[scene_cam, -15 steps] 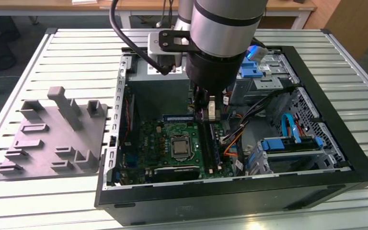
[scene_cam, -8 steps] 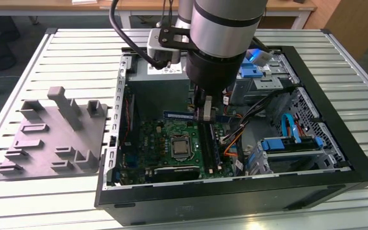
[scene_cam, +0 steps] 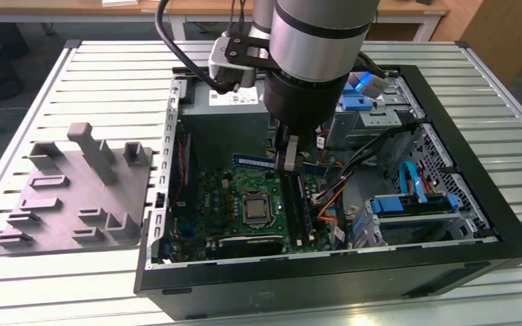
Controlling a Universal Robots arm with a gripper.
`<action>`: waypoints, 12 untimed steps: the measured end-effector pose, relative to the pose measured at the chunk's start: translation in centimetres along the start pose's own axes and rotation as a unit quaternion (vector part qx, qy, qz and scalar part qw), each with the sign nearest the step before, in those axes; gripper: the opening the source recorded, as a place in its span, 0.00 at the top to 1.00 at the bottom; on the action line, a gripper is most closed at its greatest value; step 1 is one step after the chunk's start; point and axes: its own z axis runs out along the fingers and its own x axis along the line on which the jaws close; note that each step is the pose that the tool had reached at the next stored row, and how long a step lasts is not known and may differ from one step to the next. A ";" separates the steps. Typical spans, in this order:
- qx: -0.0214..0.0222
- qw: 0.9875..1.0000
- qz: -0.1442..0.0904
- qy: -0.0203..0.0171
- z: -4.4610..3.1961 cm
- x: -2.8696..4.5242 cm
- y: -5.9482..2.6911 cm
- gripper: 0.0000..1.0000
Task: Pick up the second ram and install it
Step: 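Insert the second ram into the second slot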
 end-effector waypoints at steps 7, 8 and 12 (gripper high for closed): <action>0.002 0.999 0.043 -0.002 0.01 0.00 0.00 0.86; 0.002 0.999 0.047 -0.003 0.02 0.00 0.00 0.86; 0.003 0.998 0.065 -0.004 0.03 0.00 0.00 0.86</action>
